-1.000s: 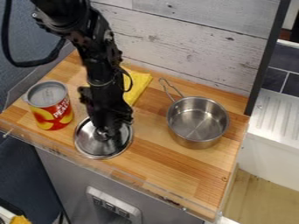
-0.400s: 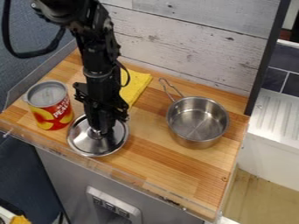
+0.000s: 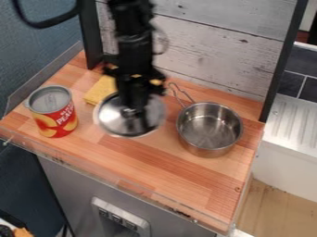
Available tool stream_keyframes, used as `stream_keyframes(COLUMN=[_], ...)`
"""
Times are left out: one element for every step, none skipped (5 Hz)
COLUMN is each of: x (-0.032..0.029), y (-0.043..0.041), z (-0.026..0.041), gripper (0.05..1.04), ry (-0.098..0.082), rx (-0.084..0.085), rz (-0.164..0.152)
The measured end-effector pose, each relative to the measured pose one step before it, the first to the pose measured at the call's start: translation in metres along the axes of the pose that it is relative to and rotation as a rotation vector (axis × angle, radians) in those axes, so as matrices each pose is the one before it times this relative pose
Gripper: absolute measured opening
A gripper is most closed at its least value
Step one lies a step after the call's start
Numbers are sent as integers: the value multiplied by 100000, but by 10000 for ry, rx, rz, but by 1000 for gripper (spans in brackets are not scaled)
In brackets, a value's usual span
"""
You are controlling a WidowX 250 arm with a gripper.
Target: Take pot cover and place on pot
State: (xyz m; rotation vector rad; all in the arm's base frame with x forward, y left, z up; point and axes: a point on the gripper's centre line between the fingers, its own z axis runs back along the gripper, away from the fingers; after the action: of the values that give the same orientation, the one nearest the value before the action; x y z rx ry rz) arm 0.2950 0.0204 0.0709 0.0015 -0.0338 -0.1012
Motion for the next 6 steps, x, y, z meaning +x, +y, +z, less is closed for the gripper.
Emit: stream_keyframes(x=[1846,1484,1308,1167,838,657], y=[-2244,-2427,-1187,-1211,-1056,-552], z=[1142,-965,-1521,-1237,-1417,-848], gripper=[278,278,278,278,278,278], ry=[-612,-107,-6,72,181,75], rx=[31,63,-41,-39,-28,1], rz=[-107,-488,-109,-123,-185,-40])
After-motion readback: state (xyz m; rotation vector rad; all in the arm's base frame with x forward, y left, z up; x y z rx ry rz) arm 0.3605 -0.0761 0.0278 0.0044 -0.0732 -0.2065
